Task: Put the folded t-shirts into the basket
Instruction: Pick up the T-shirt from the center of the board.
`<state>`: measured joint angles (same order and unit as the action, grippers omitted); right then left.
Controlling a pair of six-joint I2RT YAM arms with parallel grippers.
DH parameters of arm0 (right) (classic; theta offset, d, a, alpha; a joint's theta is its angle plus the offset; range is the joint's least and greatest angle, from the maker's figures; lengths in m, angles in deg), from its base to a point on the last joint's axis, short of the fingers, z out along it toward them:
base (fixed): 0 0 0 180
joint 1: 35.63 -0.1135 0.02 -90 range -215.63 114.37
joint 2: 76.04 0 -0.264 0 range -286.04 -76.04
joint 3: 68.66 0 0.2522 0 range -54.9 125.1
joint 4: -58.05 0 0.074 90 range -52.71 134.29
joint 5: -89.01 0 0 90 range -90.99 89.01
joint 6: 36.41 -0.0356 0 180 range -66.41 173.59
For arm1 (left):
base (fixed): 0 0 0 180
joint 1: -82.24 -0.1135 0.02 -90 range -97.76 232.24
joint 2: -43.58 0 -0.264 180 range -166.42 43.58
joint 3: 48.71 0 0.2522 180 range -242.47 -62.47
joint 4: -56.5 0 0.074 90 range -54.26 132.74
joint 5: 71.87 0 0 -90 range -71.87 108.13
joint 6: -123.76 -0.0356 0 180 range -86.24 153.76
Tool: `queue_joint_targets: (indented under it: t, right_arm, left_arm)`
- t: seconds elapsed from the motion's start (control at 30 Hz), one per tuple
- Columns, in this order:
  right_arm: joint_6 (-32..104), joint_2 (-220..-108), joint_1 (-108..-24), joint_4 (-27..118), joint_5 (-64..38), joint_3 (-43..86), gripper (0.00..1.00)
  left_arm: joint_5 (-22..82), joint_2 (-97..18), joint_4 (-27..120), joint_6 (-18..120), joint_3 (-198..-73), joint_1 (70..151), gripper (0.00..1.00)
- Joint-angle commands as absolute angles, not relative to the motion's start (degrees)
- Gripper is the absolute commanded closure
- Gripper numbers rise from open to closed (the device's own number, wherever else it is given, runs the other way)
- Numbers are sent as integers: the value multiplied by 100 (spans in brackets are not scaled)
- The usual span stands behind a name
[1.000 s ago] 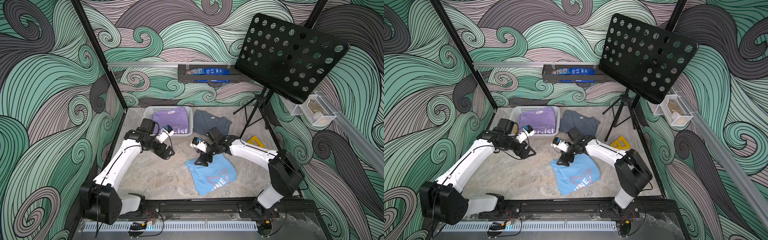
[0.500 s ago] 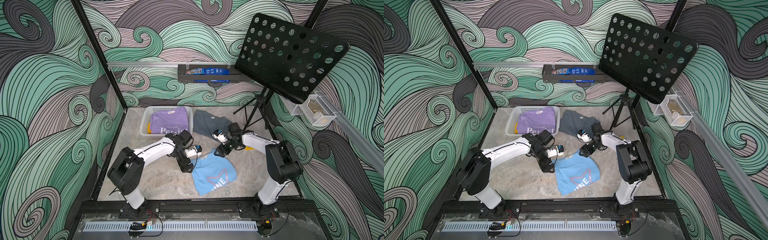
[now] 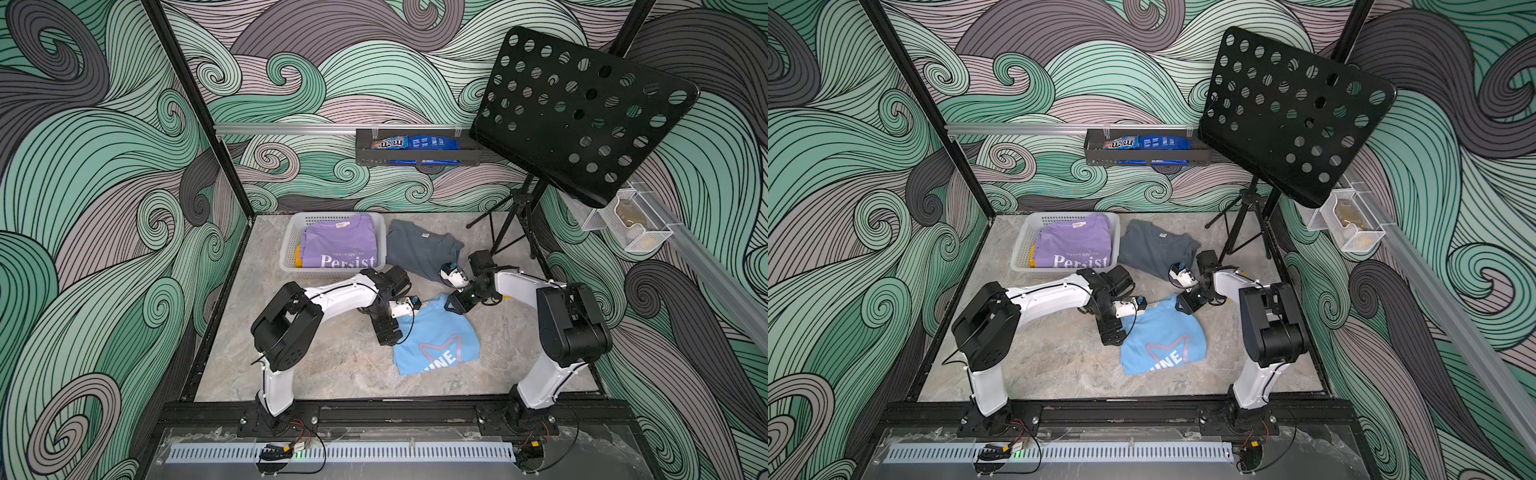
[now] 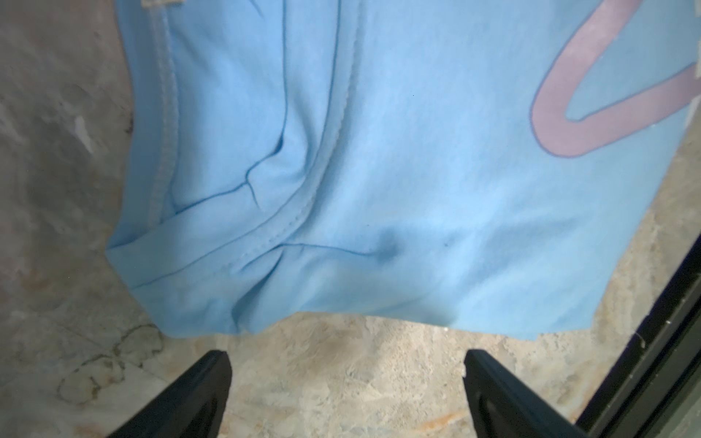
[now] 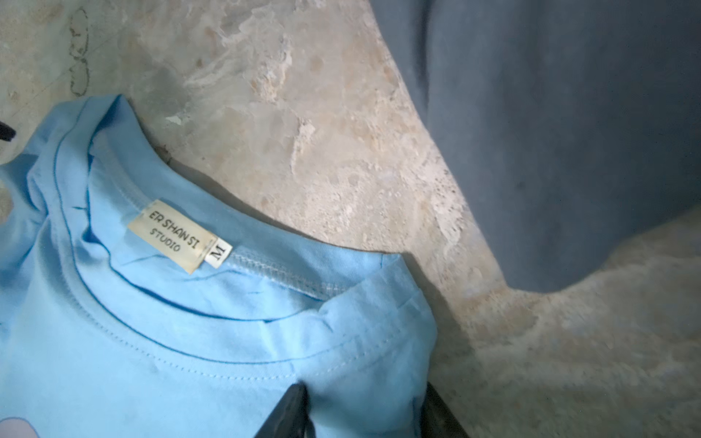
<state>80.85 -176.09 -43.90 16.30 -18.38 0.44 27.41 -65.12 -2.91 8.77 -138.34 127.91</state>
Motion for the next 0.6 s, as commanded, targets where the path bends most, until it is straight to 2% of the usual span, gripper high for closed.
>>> queue_joint_targets:
  t: [0.0,0.17,0.4,0.57]
  right_arm:
    - [8120,-17520,-4401,1567,-1866,-106,46]
    - [8084,-17544,-4393,1615,-1979,-202,43]
    - [8058,-17564,-4394,1653,-2018,-299,43]
    - [8078,-17594,-4393,1685,-1998,-361,44]
  left_arm:
    - [2935,-6750,-495,1084,-14214,12830,1]
    - [2635,-6993,-410,1007,-14384,12832,1]
    - [2366,-7253,-332,855,-14451,12830,1]
    - [2361,-7038,-176,870,-14395,12818,1]
